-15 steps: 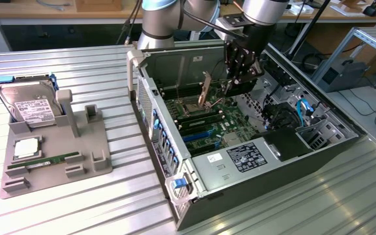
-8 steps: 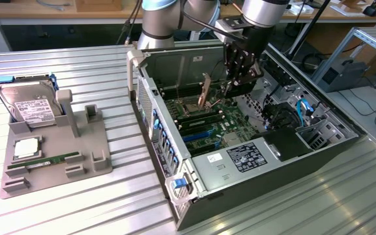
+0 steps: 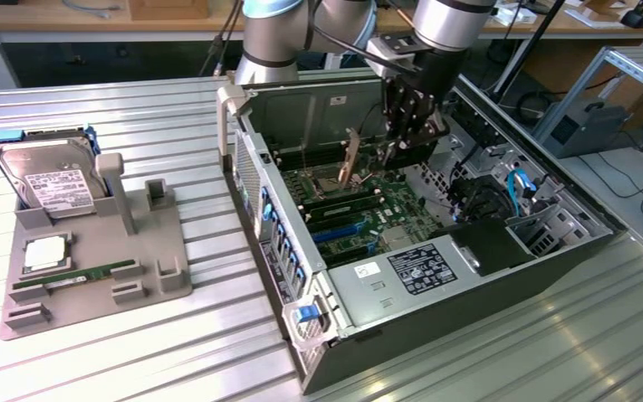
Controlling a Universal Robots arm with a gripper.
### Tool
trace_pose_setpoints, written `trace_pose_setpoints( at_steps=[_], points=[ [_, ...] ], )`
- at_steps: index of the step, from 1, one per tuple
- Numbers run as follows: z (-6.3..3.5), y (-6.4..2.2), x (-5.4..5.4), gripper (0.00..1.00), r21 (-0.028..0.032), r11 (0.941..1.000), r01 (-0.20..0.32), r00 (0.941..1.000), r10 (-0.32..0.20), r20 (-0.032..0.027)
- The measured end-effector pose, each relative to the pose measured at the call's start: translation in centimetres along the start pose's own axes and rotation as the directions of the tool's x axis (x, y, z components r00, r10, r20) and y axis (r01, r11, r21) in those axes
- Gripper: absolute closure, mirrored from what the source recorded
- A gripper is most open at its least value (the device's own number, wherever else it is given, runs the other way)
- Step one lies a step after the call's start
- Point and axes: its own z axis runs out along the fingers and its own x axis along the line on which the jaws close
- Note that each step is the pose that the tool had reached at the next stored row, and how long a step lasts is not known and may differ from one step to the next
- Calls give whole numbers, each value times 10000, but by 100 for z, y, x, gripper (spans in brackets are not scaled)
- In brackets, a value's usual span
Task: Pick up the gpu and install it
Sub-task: 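Insert the gpu into the slot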
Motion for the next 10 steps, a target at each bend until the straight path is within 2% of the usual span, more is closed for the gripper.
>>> trace_pose_setpoints(
  at_steps=[10],
  points=[
    [43,1,9,73,0,10000,11,10000,-11,0]
  ],
)
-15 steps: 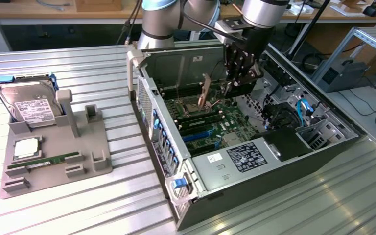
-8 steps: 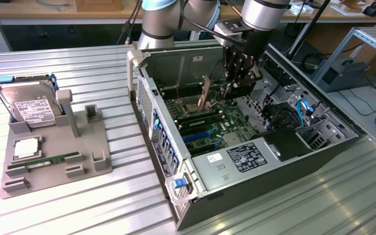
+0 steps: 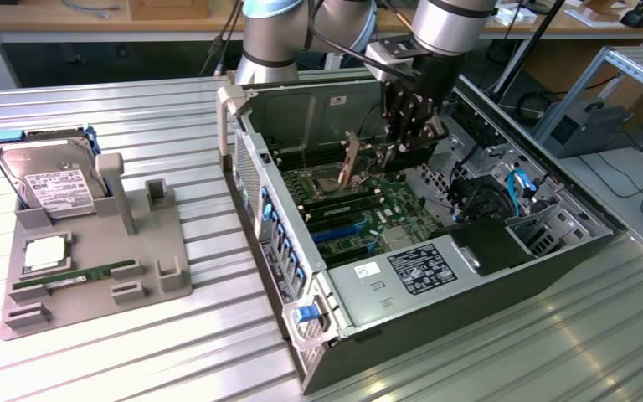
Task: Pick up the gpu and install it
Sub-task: 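Insert the gpu into the slot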
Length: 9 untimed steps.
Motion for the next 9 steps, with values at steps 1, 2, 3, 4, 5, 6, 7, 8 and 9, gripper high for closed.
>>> trace_pose_setpoints(
  at_steps=[1,2,3,4,5,6,7,8,9],
  points=[
    [5,0,1,73,0,10000,1,10000,-1,1],
    [12,1,2,73,0,10000,2,10000,-2,0],
    [18,1,2,73,0,10000,3,10000,-3,1],
    [22,1,3,73,0,10000,4,10000,-4,0],
    [25,4,3,73,0,10000,4,10000,-4,0],
    [31,13,4,73,0,10000,3,10000,-3,0],
    [36,24,4,73,0,10000,3,10000,-3,-1],
    [41,36,4,73,0,10000,3,10000,-3,0],
    [42,44,4,73,0,10000,2,10000,-2,-1]
  ],
)
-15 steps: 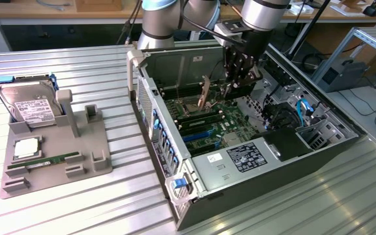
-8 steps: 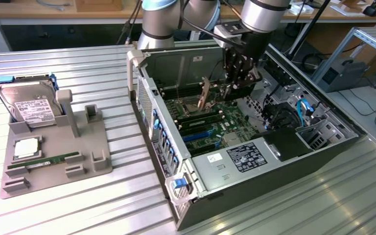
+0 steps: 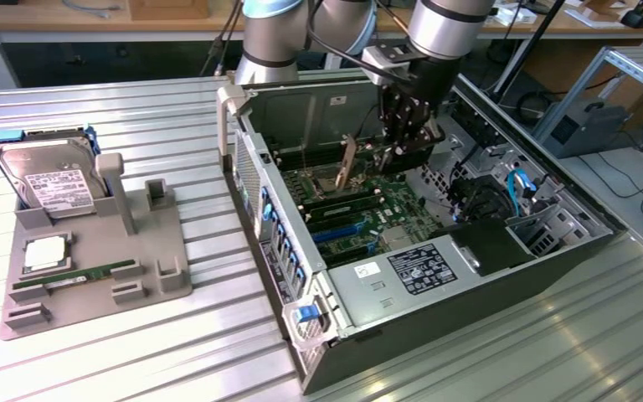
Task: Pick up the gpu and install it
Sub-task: 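Insert the gpu into the slot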
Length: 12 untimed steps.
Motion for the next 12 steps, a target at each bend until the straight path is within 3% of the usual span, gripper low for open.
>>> trace_pose_setpoints(
  at_steps=[12],
  points=[
    [32,136,1,73,0,10000,1,10000,-1,1]
  ],
)
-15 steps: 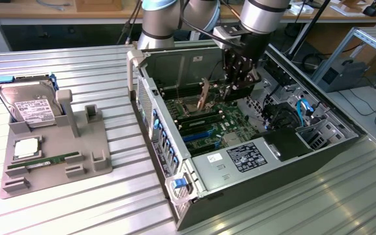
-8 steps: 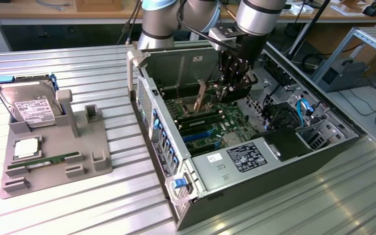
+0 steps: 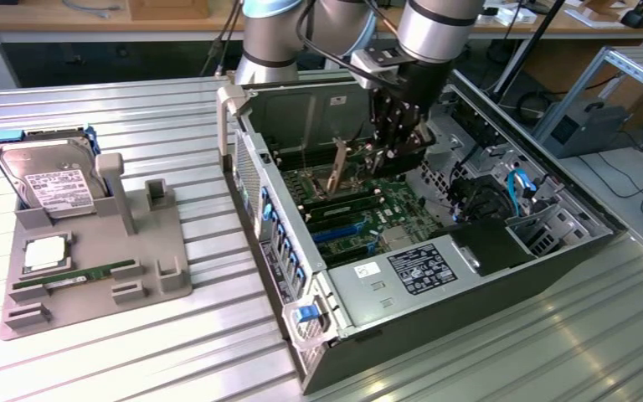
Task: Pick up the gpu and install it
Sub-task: 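Insert the gpu into the slot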
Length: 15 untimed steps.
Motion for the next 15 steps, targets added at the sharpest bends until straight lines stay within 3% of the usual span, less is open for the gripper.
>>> trace_pose_setpoints(
  at_steps=[15],
  points=[
    [45,137,17,73,1,10000,1,10000,-1,2]
  ],
)
